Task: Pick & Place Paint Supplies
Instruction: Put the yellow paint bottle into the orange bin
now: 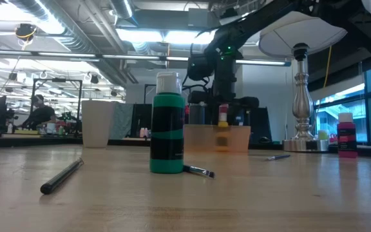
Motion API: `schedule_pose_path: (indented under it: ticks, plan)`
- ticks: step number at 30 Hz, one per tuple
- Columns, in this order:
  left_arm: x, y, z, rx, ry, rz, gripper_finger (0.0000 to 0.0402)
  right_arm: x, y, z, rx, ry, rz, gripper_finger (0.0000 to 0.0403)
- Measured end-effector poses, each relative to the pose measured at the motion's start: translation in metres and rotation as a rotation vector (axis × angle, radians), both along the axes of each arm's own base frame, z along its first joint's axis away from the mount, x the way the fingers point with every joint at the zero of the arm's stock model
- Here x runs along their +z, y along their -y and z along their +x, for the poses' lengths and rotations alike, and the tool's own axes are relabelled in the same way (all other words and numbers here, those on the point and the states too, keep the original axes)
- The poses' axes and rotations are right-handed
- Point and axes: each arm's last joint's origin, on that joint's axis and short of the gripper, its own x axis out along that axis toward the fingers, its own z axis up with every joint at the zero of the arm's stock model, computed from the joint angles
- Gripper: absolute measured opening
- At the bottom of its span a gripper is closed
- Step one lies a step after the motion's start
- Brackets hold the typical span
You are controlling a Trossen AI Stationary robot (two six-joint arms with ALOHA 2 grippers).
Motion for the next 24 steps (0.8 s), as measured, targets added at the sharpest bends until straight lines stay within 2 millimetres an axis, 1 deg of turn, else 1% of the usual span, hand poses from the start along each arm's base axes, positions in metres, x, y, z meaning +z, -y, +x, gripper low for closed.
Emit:
schedule_pose_path:
  ticks: [5, 10, 12, 19, 24]
  plan:
    - [0.000, 0.000, 0.000, 0.017, -0.006, 0.036, 0.0127, 0.000, -0.001, 0.003, 0.006, 0.018, -0.014, 0.0143]
    - [0.000, -0.001, 0.000, 0.021, -0.007, 0.037, 0.0127, -0.004, -0.003, 0.004, 0.010, 0.010, -0.011, 0.0197]
    - [0.000, -0.001, 0.000, 0.021, -0.007, 0.037, 0.0127, -0.005, -0.003, 0.004, 0.011, 0.010, -0.006, 0.0206]
    - [0.000, -0.001, 0.000, 0.021, -0.007, 0.037, 0.0127, -0.002, -0.004, 0.007, 0.043, 0.032, -0.026, 0.0202]
    - [0.000, -0.001, 0.000, 0.021, -0.007, 0.037, 0.0127, 0.006, -0.003, 0.009, 0.056, 0.043, -0.028, 0.0201]
